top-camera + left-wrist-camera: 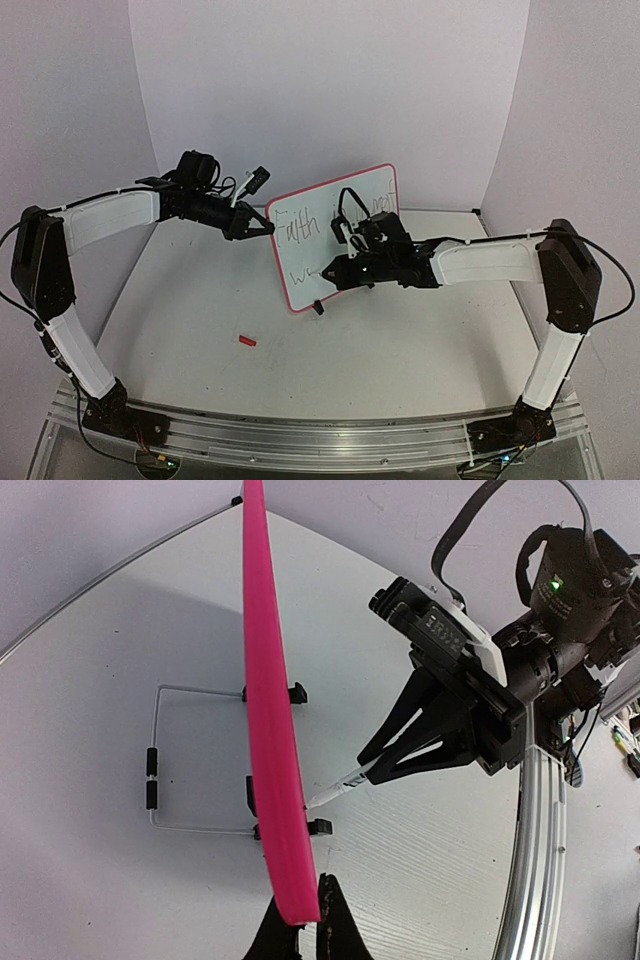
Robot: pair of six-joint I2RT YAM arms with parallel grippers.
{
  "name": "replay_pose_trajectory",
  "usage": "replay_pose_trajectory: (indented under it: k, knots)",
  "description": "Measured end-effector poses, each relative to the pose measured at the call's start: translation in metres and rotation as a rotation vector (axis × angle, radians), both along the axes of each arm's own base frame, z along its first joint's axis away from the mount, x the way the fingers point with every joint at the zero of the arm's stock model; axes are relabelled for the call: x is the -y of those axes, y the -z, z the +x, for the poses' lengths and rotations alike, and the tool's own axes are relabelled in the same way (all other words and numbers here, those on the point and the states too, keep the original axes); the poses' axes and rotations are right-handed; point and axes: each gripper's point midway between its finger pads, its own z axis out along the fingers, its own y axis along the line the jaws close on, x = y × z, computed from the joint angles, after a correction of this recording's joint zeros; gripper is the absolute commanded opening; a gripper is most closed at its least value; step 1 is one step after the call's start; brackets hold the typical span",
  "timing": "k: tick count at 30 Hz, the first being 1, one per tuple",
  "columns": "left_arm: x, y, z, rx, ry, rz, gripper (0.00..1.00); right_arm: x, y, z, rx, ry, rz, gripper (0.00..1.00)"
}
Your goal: Write a sentence on the whiteboard
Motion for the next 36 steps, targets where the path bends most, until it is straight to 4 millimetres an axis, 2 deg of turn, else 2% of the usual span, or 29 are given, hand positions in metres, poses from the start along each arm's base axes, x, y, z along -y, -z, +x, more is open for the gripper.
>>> replay_pose_trajectory:
  k: [19,22,29,36]
  knots:
    - [0.002,-0.001,-0.002,0.004,0.005,0.000,0.00,0.001,0.003,-0.004,-0.015,-0.014,-0.011,0.00]
    - [0.002,-0.001,-0.002,0.005,0.006,0.000,0.00,0.002,-0.004,-0.007,-0.010,-0.022,-0.001,0.00]
    - [0.002,-0.001,-0.003,0.008,0.009,0.001,0.00,0.002,-0.035,-0.009,0.036,-0.031,0.048,0.00]
    - [0.003,-0.001,-0.003,0.011,0.011,0.001,0.00,-0.001,-0.039,-0.007,0.045,-0.033,0.056,0.00]
